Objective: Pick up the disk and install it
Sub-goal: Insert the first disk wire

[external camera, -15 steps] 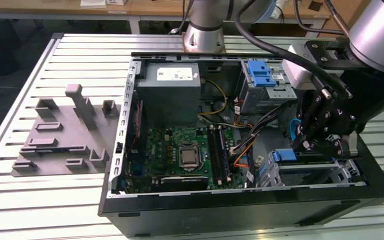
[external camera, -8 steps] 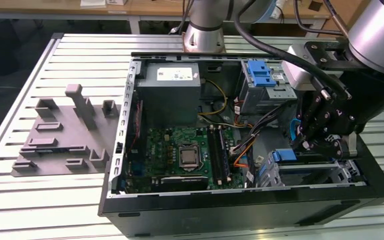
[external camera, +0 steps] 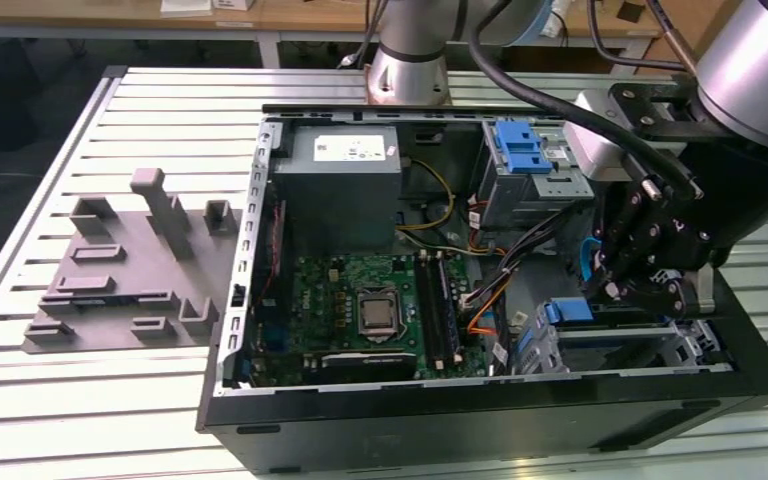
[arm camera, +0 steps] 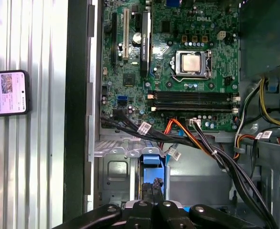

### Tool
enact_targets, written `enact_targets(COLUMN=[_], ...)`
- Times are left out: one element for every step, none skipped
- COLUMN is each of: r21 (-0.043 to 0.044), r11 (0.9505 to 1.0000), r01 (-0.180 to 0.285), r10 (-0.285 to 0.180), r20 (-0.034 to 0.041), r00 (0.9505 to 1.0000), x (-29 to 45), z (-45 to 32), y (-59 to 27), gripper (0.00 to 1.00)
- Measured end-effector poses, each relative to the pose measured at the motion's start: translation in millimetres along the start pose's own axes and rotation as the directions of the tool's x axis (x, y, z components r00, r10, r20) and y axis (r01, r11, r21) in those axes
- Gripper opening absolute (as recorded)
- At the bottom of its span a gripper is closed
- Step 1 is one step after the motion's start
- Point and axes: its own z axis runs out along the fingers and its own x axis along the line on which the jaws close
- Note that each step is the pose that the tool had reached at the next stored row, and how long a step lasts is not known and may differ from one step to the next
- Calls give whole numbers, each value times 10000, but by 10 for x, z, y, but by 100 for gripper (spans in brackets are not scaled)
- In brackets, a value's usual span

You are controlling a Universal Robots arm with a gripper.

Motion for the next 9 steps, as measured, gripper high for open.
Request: enact_targets(r21=[1, 0, 0, 0, 0, 0, 0, 0, 1], r11=[10000, 10000, 10000, 10000, 10000, 10000, 10000, 10000, 10000], r01=[0, 1, 1, 1, 1, 1, 0, 0, 0], r10=[0, -1, -1, -1, -1, -1, 0, 0, 0], r20=[1, -1, -2, -1, -1, -2, -2, -2, -3], r00=[10000, 10000, 10000, 10000, 10000, 10000, 10000, 10000, 10000], x=[0, -1, -1, -2, -2, -2, -2, -1, -1], z=[0, 0, -1, 0, 0, 0, -1, -2, -5], y=[-26, -54, -81, -97, -103, -103, -103, -103, -103], gripper=[11, 11, 11, 11, 11, 11, 11, 11, 11])
